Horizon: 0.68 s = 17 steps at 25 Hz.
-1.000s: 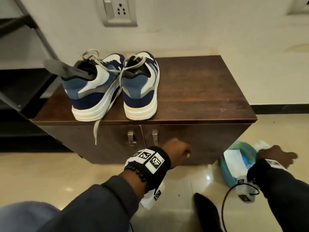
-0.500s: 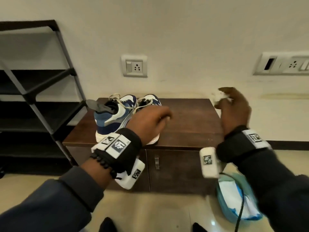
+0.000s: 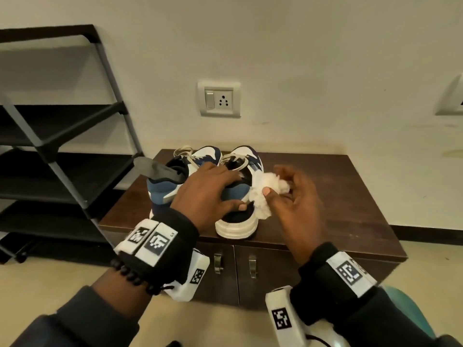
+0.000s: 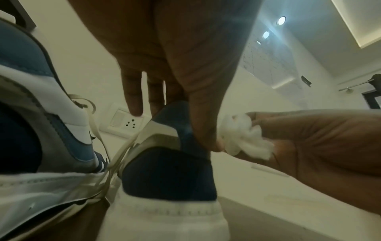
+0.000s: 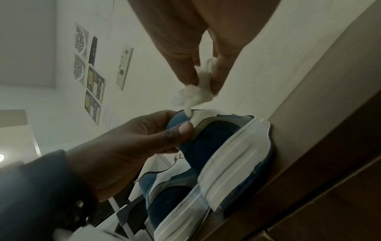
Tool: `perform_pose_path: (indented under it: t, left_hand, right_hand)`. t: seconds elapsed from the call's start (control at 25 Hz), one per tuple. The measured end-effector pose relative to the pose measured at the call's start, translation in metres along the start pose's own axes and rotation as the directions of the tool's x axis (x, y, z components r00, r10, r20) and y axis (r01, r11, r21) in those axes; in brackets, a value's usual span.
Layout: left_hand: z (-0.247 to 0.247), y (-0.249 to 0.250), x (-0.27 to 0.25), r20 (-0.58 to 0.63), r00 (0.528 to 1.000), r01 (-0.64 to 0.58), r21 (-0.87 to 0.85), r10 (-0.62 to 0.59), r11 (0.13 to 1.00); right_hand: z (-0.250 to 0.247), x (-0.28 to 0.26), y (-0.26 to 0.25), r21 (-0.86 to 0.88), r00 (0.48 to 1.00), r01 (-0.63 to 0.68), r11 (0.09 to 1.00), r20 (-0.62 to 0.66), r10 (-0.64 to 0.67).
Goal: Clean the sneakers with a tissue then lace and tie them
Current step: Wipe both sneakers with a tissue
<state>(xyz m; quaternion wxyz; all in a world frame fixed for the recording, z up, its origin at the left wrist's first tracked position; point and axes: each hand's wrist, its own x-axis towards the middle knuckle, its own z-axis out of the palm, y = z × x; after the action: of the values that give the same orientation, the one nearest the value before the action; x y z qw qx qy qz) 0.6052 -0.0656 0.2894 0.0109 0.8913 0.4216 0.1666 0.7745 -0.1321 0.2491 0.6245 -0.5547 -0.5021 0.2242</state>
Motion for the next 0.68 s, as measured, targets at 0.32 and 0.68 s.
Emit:
perform_pose_path:
  t: [0.32,0.68]
  left_hand:
    - [0.009,-0.015,-0.002,-0.049,0.999,-0.034,-0.234,0.023,0.972]
    - [0.015,-0.022,-0.014,0.033,0.991,0.117,-0.693,-0.131,0.711]
  right_hand:
    - [0.014,0.017,0.012,0.031,0.985,0.107,0.994,-0.137,-0.102]
    - [0.016,0.006,-0.008,-0.095,0.940,0.340,0.936,-0.003,-0.342]
